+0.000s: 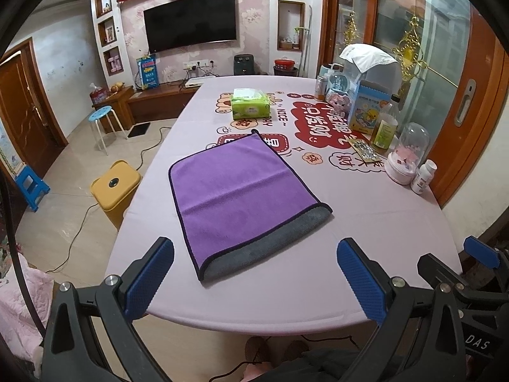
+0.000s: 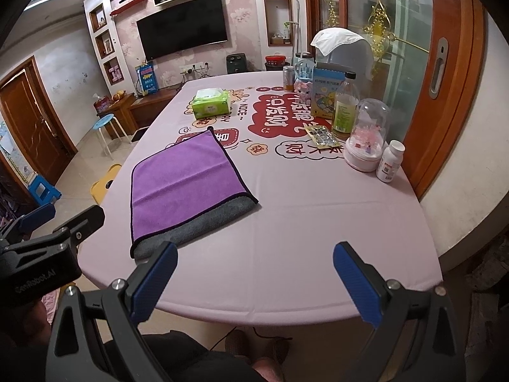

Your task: Fold towel

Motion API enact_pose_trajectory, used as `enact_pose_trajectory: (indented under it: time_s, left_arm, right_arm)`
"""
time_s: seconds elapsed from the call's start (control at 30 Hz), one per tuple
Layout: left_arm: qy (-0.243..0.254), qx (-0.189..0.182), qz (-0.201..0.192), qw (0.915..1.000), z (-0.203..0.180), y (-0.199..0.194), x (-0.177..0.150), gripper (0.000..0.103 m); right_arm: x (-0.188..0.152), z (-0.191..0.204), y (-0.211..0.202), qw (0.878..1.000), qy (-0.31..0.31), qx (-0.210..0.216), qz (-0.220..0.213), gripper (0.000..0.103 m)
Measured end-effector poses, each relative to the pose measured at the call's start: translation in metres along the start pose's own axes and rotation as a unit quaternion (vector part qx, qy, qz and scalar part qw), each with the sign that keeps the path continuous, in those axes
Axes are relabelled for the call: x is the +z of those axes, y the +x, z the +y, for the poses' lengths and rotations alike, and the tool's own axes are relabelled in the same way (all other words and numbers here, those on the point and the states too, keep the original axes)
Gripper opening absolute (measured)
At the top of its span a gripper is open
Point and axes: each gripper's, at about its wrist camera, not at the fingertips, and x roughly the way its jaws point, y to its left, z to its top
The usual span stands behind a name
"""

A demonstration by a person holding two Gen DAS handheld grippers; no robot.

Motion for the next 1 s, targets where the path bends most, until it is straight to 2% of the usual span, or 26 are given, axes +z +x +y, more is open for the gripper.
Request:
enact_pose_trajectory:
  time_s: [0.5,0.7,1.0]
  left_arm:
    - [0.005,-0.033,0.035,0.9988,0.034,0.033,-0.007,0.102]
    - [-0.011,-0.044,0.049,0.9978,0.054,0.044,-0.011,0.102]
    - [-0.035,-0.019,0.085,0.9956,0.066,0.070,-0.015,0.102]
  right_arm:
    - [-0.003,0.023,0.000,1.000,0.007,-0.007,-0.019,0.099]
    - [0.002,0.042,0.009,1.000,-0.016,0.000,-0.027,0.099]
    - [0.015,0.056,0.039,0.996,-0.084,0.017,-0.035,0.099]
